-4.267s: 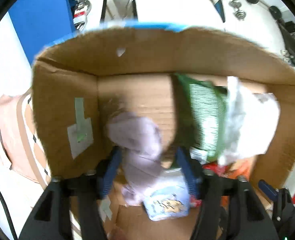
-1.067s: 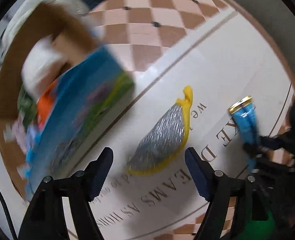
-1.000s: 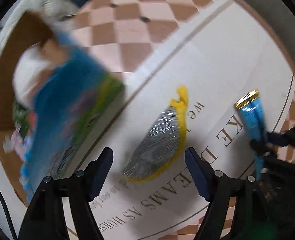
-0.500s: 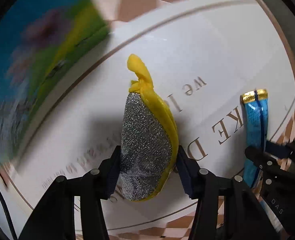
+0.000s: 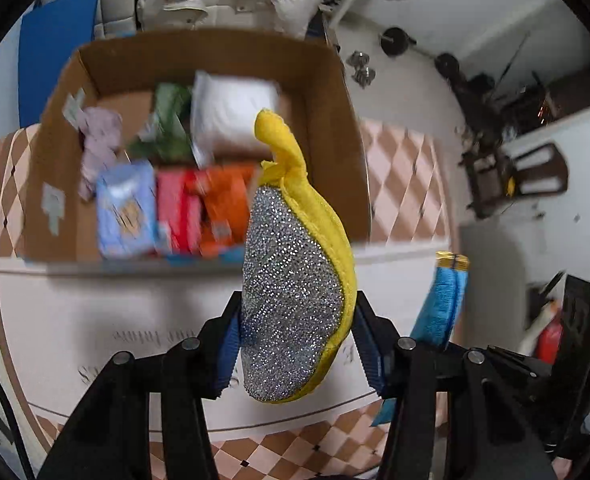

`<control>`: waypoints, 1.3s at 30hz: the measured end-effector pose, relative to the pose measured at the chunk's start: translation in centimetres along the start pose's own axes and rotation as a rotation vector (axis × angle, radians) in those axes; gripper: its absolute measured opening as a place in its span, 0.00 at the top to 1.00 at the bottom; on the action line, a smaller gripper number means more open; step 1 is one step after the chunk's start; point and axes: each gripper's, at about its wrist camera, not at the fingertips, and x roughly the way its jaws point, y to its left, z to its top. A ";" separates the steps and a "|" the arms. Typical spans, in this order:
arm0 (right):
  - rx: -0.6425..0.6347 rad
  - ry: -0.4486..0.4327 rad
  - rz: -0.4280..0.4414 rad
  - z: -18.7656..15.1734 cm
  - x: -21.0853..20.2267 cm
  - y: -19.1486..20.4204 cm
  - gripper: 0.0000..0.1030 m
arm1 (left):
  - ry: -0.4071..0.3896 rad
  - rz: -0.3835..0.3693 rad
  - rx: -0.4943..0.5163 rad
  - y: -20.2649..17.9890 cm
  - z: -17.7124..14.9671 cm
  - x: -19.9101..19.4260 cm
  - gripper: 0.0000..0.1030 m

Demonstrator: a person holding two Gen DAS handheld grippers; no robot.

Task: Organize soft objects
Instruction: 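Lower the sponge and tube into the box and open both tools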

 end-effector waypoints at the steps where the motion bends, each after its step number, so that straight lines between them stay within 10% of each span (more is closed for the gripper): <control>1: -0.013 -0.022 0.003 2.0 -2.2 -0.7 0.85 | -0.003 0.002 -0.007 -0.1 1.6 0.3 0.53; 8: -0.067 -0.139 -0.071 11.8 -6.4 3.4 0.85 | -0.013 0.088 -0.033 3.0 13.2 2.9 0.53; 16: -0.015 -0.077 -0.199 21.2 1.4 4.9 0.85 | 0.101 0.231 -0.051 7.6 19.6 8.8 0.52; 30: -0.057 0.095 -0.288 22.9 10.6 5.8 0.84 | 0.218 0.279 -0.091 11.2 20.2 12.7 0.51; 33: -0.059 0.116 -0.296 23.0 11.1 6.0 0.81 | 0.205 0.275 -0.089 11.4 20.2 12.0 0.32; 39: -0.053 0.109 -0.287 22.9 10.6 6.6 0.44 | 0.160 0.280 -0.080 11.4 20.3 10.0 0.16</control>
